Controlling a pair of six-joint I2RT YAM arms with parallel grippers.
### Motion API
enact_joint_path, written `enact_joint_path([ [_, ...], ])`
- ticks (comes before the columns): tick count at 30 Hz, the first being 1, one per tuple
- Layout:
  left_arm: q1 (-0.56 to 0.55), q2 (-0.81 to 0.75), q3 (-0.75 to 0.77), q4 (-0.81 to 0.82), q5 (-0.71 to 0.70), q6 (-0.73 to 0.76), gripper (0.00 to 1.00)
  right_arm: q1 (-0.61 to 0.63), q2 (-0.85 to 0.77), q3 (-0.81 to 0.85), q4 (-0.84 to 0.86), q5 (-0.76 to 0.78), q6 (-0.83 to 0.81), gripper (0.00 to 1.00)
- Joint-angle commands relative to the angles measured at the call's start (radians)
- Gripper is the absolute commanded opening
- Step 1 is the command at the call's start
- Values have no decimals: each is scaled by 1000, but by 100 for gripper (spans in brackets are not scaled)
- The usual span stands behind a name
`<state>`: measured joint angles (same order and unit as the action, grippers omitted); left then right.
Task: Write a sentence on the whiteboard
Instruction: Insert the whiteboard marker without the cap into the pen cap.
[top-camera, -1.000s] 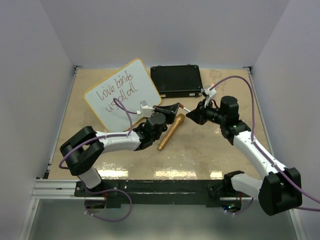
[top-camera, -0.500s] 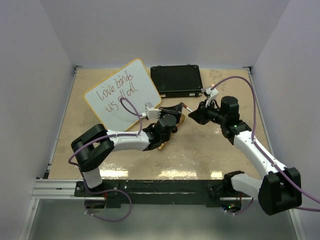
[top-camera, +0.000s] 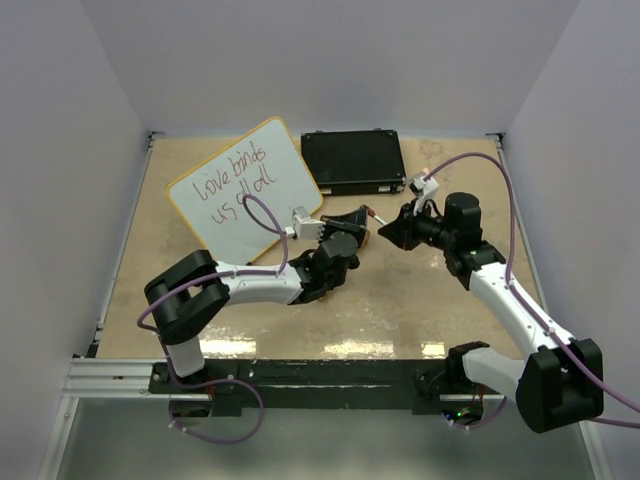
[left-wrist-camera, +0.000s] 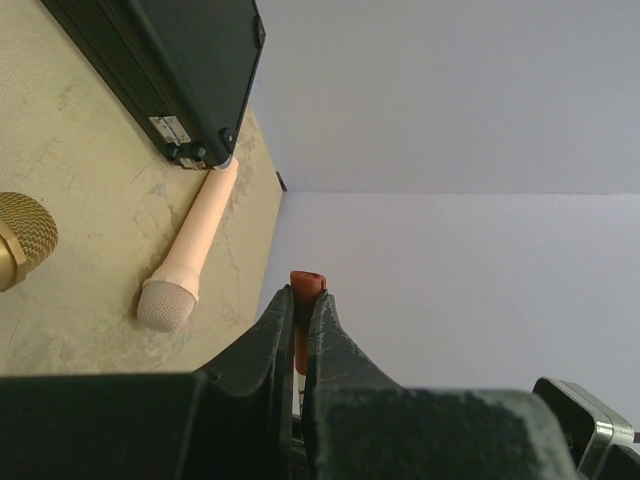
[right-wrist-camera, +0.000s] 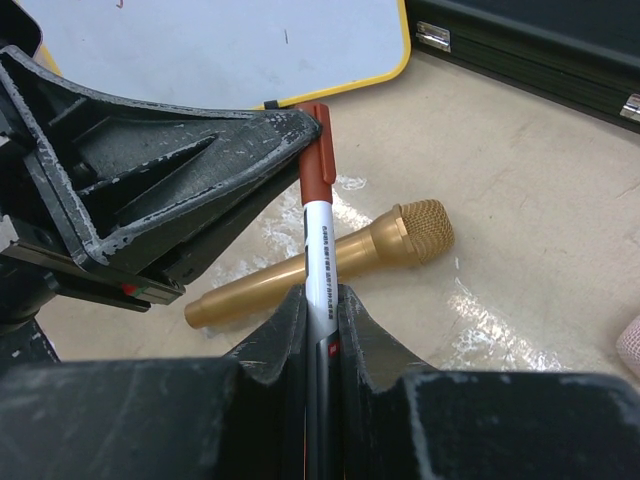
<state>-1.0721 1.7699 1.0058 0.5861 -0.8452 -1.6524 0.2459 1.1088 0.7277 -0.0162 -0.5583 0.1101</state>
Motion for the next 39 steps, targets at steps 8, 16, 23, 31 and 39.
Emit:
enact_joint_path([
  [8, -222, -1, 63, 250, 351, 37, 0, -54, -1, 16, 99, -3, -10, 0],
  [16, -241, -3, 69, 284, 377, 60, 0, -76, -7, 9, 114, -38, -10, 0],
  [23, -262, 71, 116, 330, 454, 49, 0, -88, -9, 6, 121, -49, -15, 0],
  [31, -266, -3, 21, 333, 390, 114, 0, -122, -21, 12, 91, -58, -33, 0],
  [39, -203, -187, -211, 382, 317, 109, 28, -154, -47, 12, 76, -101, -39, 0],
])
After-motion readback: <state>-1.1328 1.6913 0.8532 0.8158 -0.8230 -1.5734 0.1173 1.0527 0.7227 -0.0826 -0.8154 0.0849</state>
